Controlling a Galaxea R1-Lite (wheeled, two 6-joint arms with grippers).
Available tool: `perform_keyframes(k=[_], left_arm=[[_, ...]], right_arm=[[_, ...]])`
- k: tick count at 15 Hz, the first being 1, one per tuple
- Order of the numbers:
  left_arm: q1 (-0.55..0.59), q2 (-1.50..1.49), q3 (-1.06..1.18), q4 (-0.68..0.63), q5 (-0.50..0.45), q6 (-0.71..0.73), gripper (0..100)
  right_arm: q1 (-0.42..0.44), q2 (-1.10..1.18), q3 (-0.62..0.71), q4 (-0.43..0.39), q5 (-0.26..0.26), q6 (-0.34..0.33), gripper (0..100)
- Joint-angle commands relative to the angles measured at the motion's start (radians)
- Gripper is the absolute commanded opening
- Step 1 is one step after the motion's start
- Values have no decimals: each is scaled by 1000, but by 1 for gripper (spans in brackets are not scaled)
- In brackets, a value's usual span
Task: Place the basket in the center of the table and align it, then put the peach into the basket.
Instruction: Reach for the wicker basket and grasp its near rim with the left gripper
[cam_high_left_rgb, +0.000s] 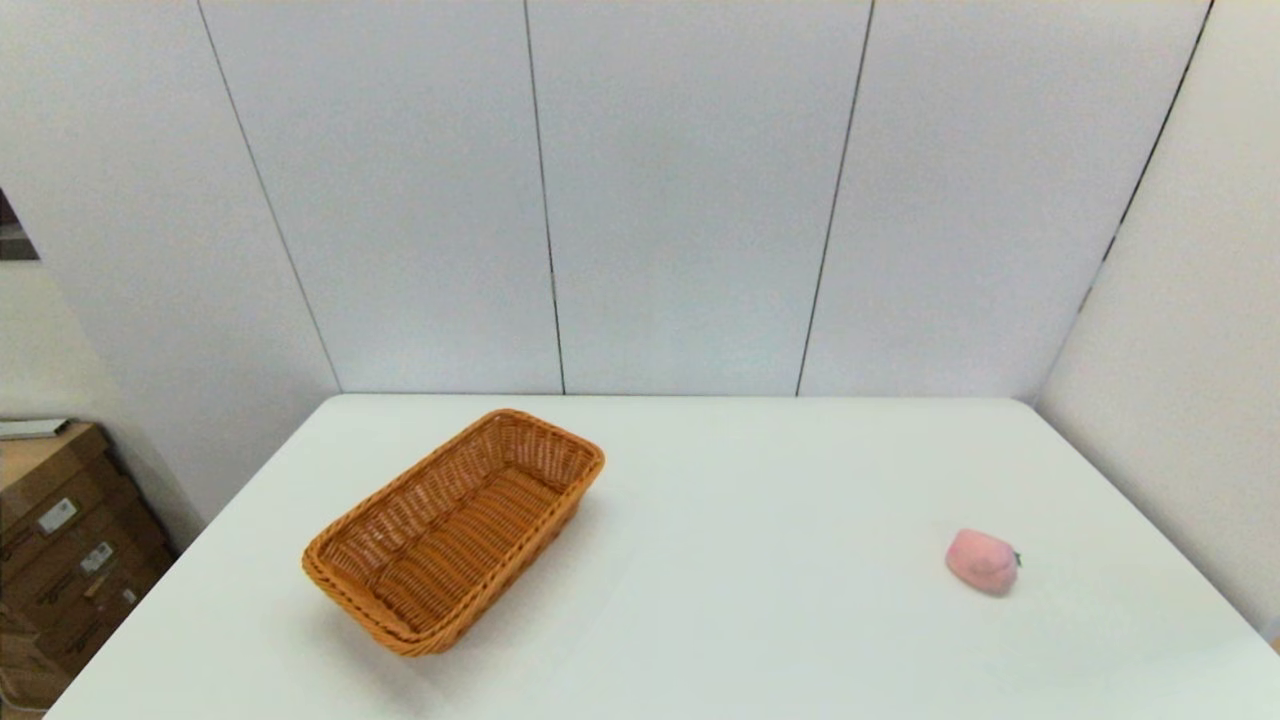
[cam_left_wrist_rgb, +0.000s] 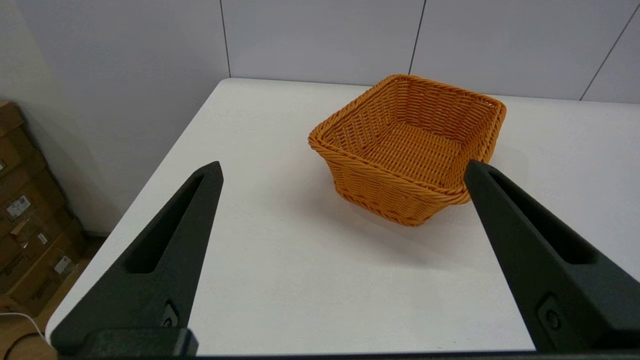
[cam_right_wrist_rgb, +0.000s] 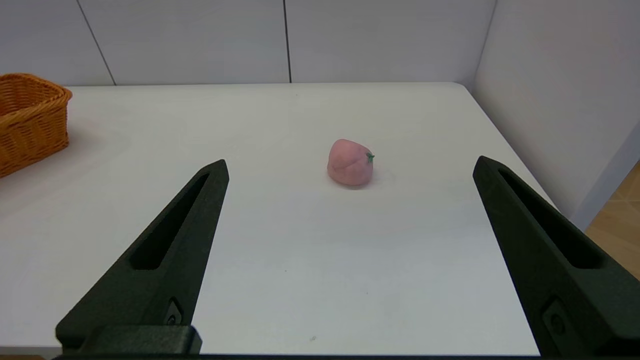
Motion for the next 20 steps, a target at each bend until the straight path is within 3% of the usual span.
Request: perform_keyframes(k=[1,4,6,9,13,16,20], left_arm=[[0,0,0,0,0,-1,100],[0,0,0,0,2,-1,100],[0,10,-118,3,8,-98,100],[-2,195,-353,179,7,-262,100],[0,632,-425,202,-1,-412,100],[0,1058,-511,306,48,-555,100],[-6,1462,-647,366,-41,-730,100]], right_arm=[[0,0,-1,-2,0,-1,100],[0,1,-1,0,0,-1,100],[0,0,-1,0,0,-1,100],[0,1,-1,0,0,-1,100],[0,0,-1,0,0,-1,100],[0,1,-1,0,0,-1,100],[0,1,-1,0,0,-1,100]])
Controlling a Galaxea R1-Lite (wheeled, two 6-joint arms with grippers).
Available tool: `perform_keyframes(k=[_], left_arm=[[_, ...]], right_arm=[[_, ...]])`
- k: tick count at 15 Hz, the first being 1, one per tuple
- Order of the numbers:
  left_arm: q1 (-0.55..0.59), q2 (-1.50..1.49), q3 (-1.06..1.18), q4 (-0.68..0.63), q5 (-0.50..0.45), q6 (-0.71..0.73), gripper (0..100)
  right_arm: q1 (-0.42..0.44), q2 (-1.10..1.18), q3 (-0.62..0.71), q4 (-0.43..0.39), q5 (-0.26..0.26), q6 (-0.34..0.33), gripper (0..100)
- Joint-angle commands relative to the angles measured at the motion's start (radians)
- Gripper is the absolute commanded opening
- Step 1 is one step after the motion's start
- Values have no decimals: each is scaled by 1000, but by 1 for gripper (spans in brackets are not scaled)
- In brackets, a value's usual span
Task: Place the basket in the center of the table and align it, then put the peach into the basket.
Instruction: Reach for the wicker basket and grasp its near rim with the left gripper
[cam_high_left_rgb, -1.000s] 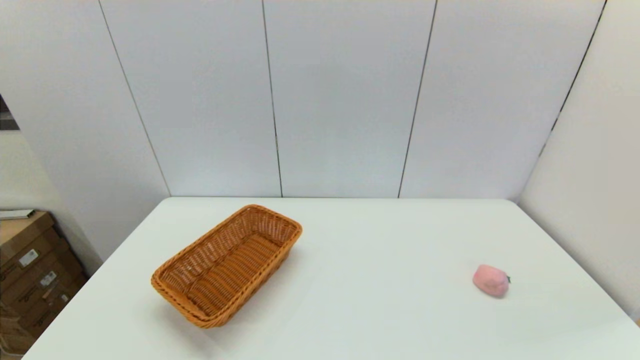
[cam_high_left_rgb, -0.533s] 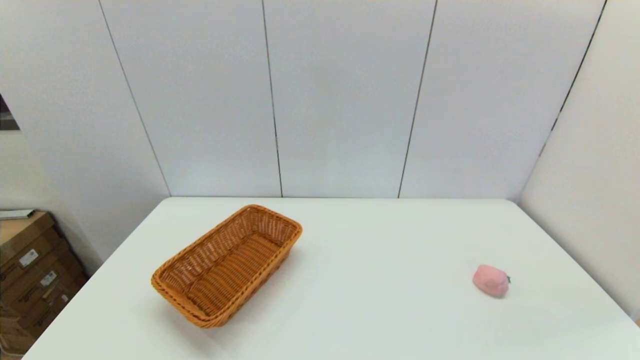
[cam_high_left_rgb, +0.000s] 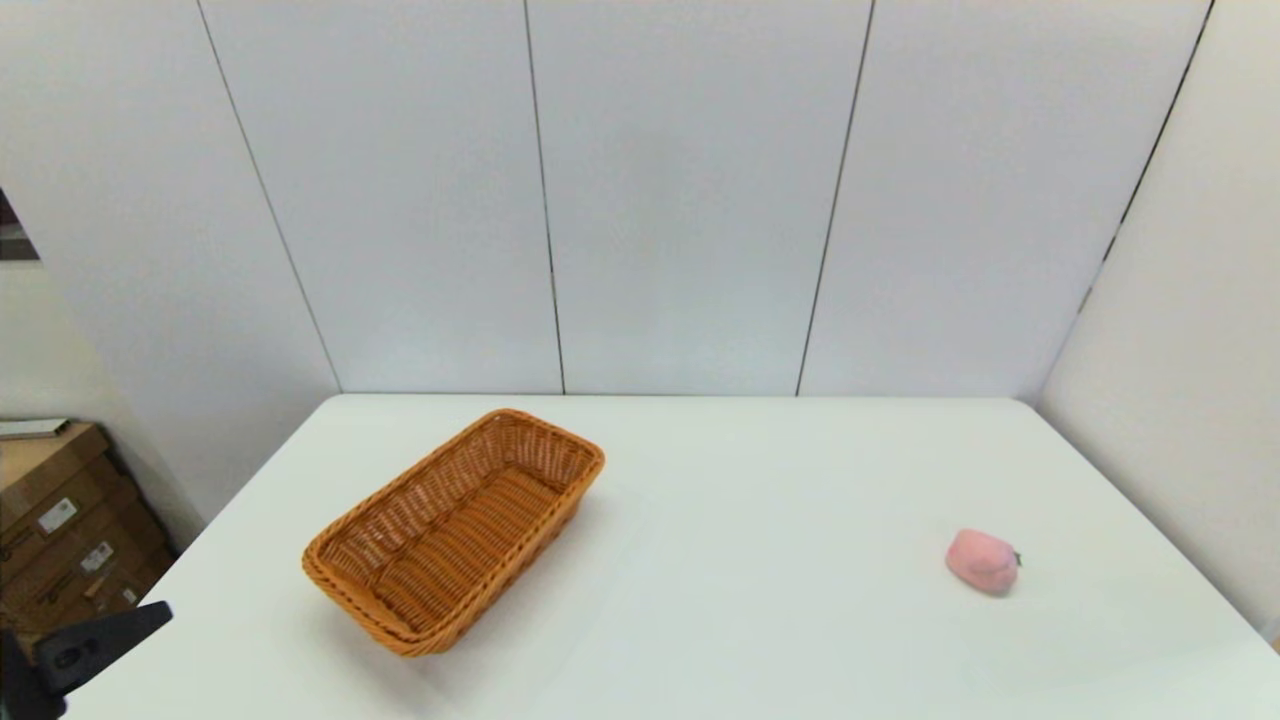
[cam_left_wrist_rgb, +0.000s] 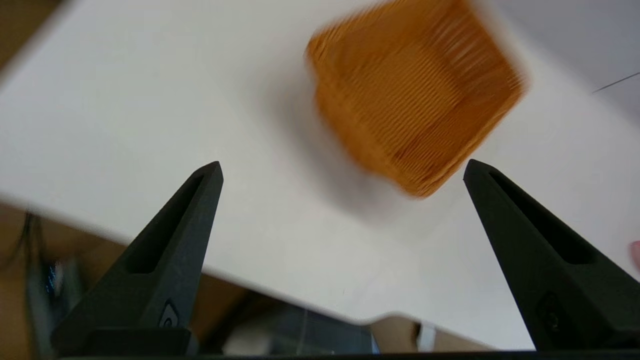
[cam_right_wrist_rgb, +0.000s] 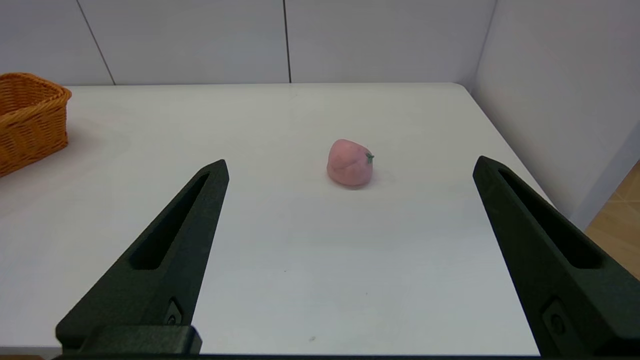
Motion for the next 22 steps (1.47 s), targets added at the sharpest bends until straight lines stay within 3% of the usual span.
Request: perform_keyframes(k=[1,8,22], left_arm=[[-7,653,-202,94,-80,-252,100],[-9,914,-390,128,-186,-387,100],[-23,1126,-487,85,-195,-496,100]], right_arm=[[0,1,0,-1,0,0,100],[0,0,0,-1,0,0,100],[0,1,0,-2,0,0,100]])
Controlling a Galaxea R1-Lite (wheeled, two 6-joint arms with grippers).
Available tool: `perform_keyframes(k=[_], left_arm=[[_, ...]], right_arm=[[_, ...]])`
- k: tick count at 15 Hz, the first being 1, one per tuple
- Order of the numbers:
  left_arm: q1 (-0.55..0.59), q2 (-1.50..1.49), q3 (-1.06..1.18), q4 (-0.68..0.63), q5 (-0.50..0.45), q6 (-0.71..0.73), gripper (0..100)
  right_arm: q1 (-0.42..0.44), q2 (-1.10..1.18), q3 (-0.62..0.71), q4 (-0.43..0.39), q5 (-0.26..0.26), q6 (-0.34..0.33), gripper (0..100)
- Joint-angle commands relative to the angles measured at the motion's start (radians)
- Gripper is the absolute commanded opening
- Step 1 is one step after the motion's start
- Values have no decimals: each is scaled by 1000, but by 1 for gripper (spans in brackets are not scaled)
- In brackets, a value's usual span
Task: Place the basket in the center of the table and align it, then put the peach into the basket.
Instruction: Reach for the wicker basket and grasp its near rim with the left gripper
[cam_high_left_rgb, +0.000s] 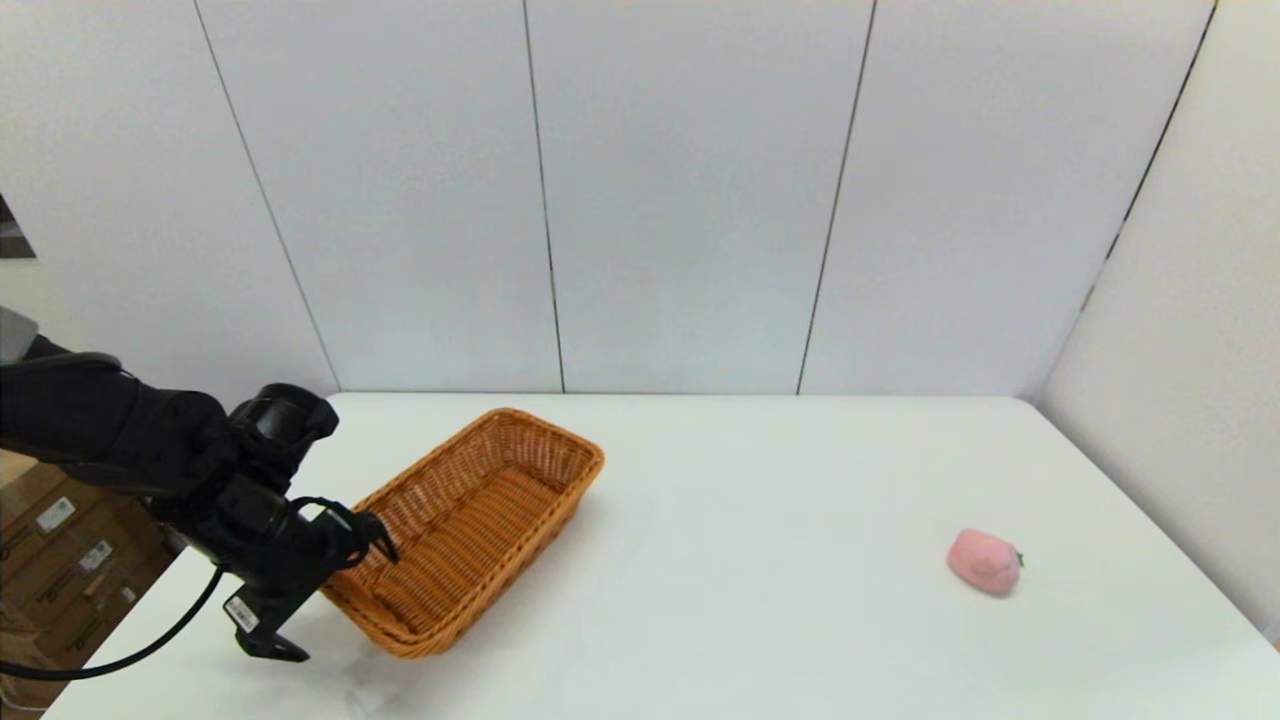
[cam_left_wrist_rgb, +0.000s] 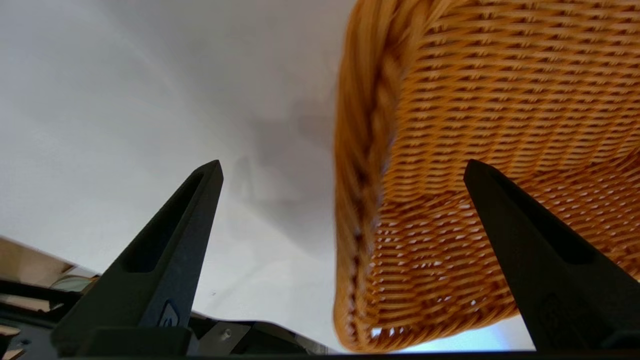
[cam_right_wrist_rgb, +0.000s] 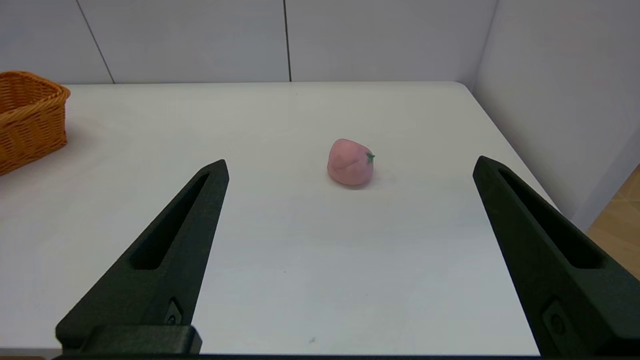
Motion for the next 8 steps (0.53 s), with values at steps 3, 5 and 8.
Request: perform_keyframes(k=[3,5,8], left_arm=[[-2,59,-38,-39,1,-44,100],[-3,71,-61,-35,-1,-55,100],[-31,85,-64,-34,4,-61,100]], right_arm=[[0,1,0,-2,0,3,100],[0,1,0,0,0,3,100],[0,1,0,0,0,3,100]])
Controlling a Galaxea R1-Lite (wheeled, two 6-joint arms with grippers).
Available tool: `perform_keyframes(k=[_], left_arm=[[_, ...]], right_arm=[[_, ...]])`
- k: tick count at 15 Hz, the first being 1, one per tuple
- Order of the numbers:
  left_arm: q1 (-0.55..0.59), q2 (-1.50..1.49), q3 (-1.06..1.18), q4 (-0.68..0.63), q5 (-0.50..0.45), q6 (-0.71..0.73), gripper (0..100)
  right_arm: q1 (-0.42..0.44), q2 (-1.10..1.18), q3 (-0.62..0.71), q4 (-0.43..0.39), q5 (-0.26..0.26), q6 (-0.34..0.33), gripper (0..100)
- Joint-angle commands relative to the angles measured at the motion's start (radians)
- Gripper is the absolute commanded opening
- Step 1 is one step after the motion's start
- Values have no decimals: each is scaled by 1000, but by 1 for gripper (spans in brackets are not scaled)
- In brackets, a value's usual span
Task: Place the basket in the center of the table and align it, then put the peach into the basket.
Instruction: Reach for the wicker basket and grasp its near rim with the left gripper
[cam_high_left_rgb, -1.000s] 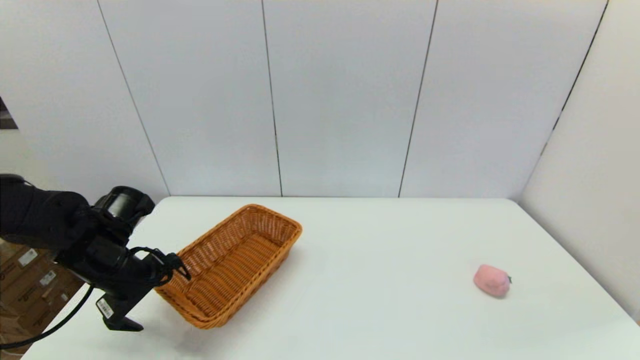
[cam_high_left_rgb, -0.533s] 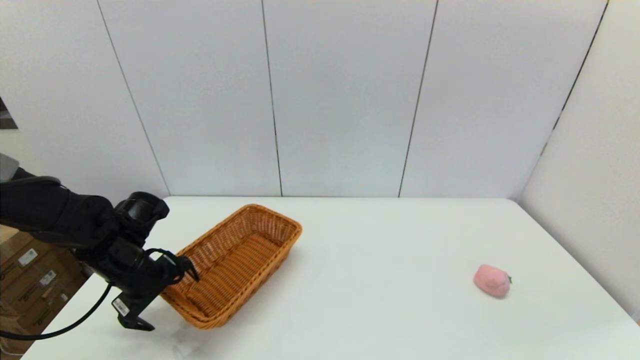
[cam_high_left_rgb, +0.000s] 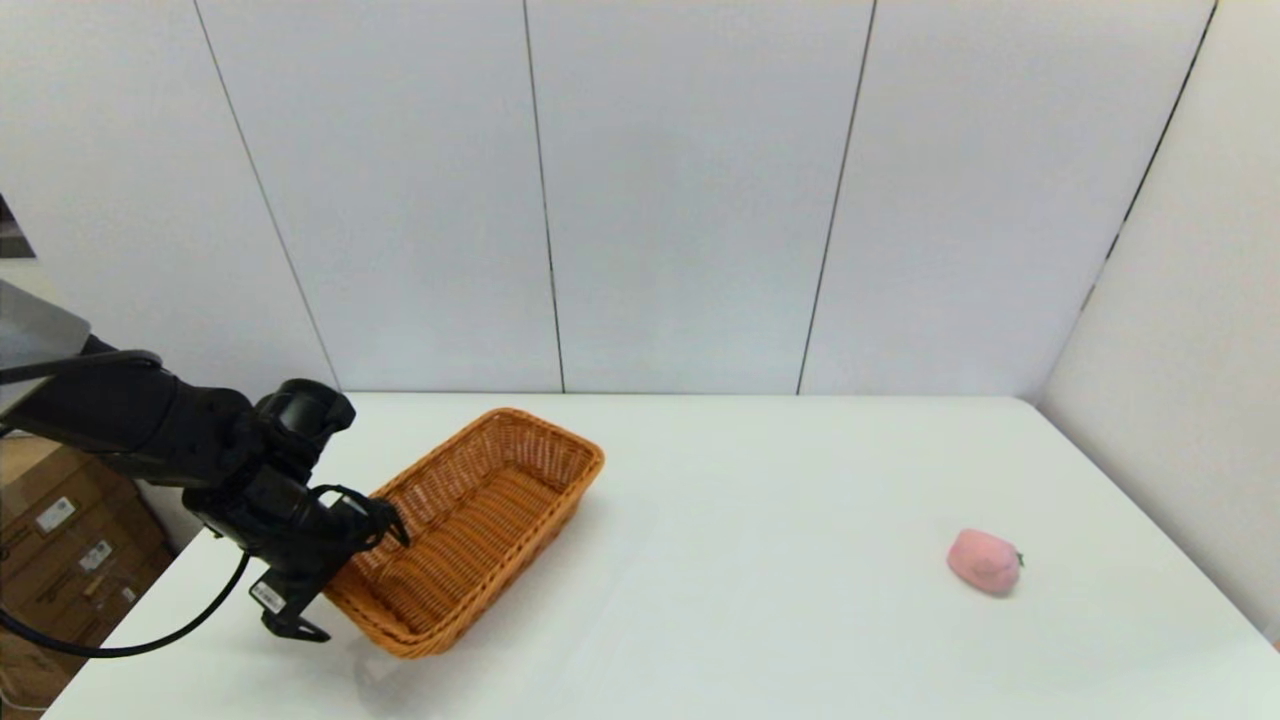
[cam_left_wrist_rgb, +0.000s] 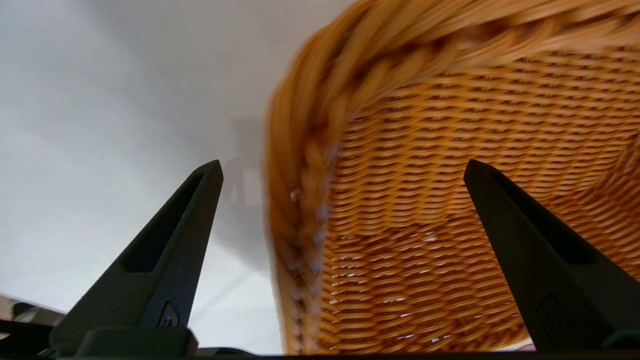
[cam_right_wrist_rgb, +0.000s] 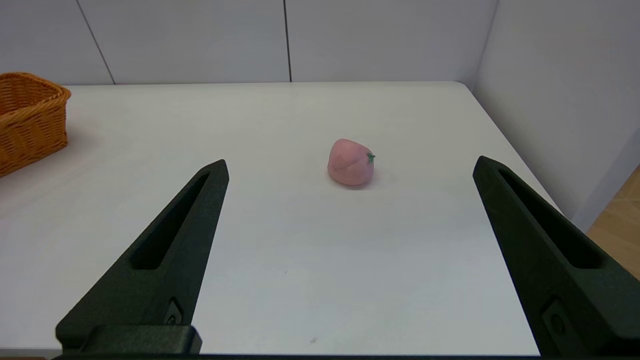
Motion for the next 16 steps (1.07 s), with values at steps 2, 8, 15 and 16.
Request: perform_keyframes(k=[2,8,15,16], left_arm=[[-27,28,-7,4,7,-15,100],[-59,57,-9,4,61,-27,0],[-61,51,-13,4,61,-28,0],[-61,44,-13,4,58,-25,0]], right_arm=[[0,1,0,-1,0,0,100],[0,1,0,0,0,0,100],[0,1,0,0,0,0,100],[0,0,0,0,0,0,100]])
